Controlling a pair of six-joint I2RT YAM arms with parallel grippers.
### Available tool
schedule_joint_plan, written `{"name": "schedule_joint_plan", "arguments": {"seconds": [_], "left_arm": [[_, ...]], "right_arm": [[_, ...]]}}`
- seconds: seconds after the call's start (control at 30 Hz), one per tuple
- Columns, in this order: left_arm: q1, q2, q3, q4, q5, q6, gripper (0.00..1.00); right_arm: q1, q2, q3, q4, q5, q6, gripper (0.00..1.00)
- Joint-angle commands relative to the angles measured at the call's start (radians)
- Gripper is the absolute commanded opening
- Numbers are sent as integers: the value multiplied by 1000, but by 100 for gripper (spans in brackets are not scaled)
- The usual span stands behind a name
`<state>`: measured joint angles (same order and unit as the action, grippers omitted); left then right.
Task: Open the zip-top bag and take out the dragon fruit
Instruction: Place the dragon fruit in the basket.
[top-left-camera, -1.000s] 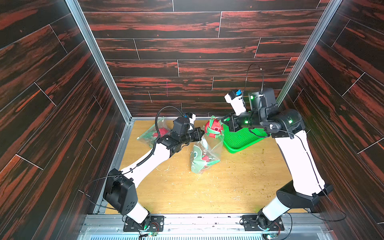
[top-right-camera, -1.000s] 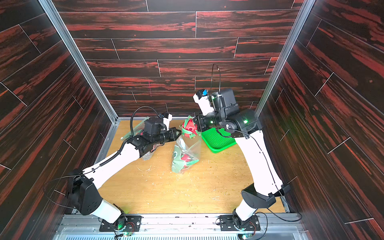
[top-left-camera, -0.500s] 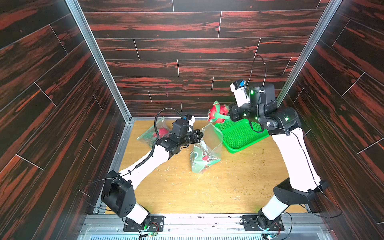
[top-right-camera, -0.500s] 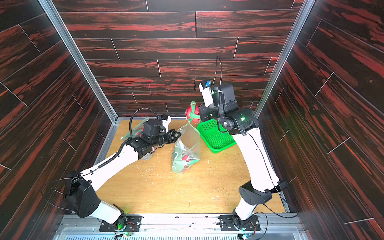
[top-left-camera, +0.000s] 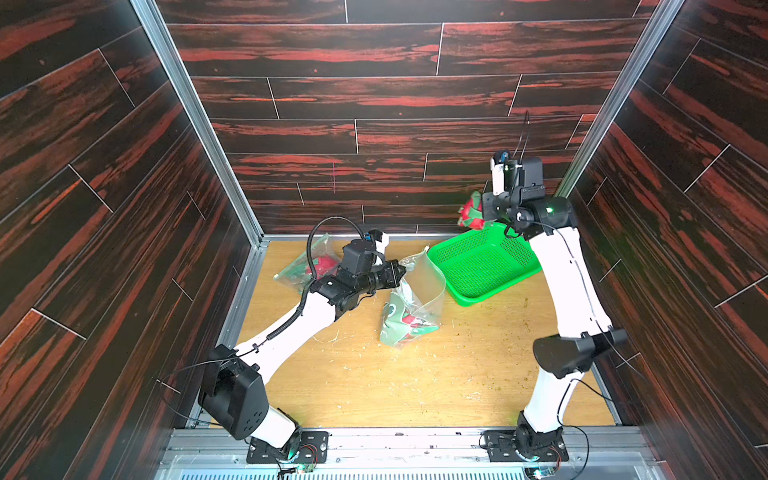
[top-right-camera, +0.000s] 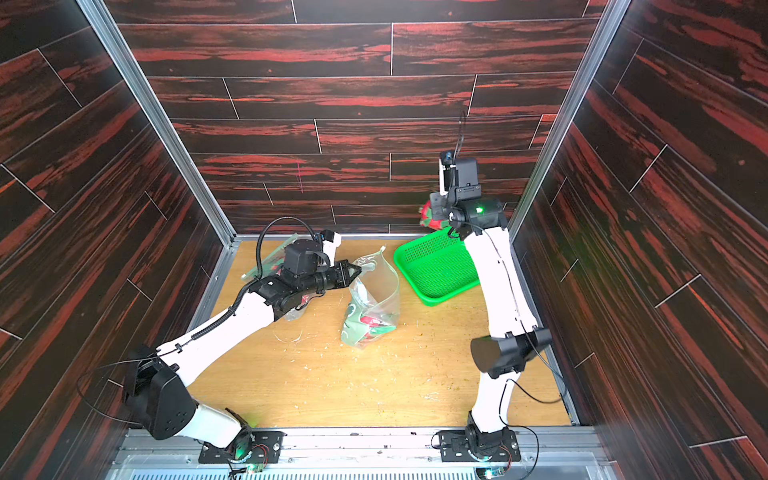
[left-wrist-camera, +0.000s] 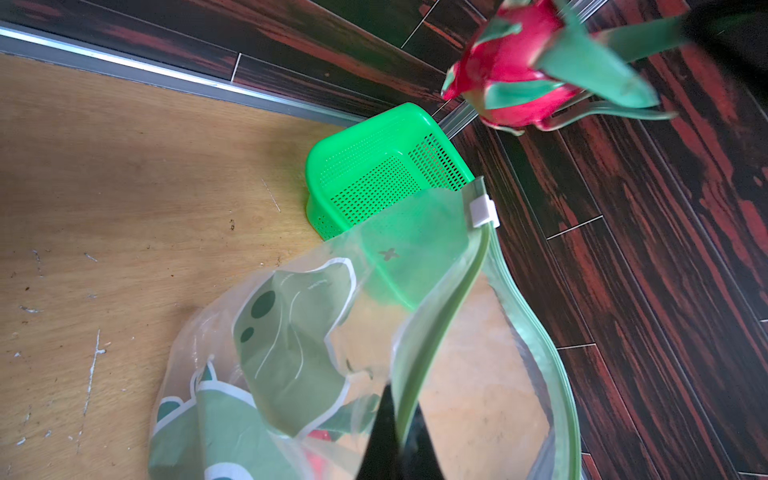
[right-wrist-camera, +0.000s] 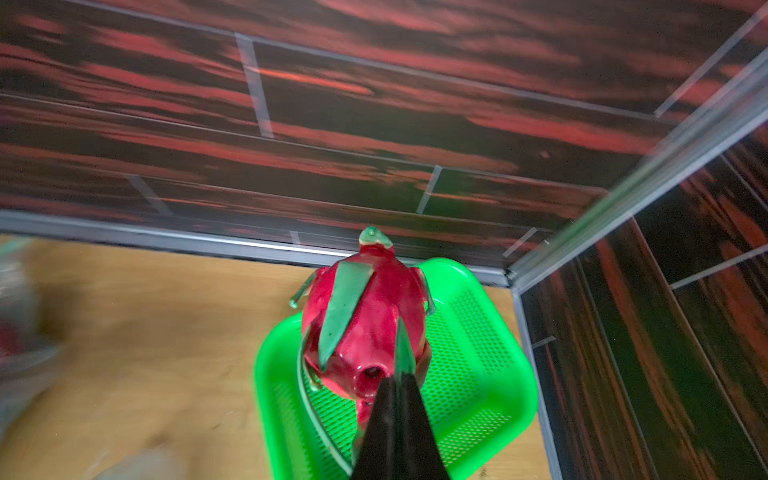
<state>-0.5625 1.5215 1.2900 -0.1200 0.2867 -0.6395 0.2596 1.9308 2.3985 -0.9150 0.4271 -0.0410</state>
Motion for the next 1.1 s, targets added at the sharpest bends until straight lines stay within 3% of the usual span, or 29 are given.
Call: {"name": "schedule_joint_plan", "arguments": {"seconds": [0.0,0.43,1.07], "left_arm": [[5,-49,-21,-3,3,5,5],[6,-50,-29,-3,-1,3,5],[5,-35,0,-5,14,-6,5]], "right_arm": [[-49,49,48,91,45,31,0],[-205,281,134,69,-8,134,0],[-247,443,195,82,-58,180,0]]}}
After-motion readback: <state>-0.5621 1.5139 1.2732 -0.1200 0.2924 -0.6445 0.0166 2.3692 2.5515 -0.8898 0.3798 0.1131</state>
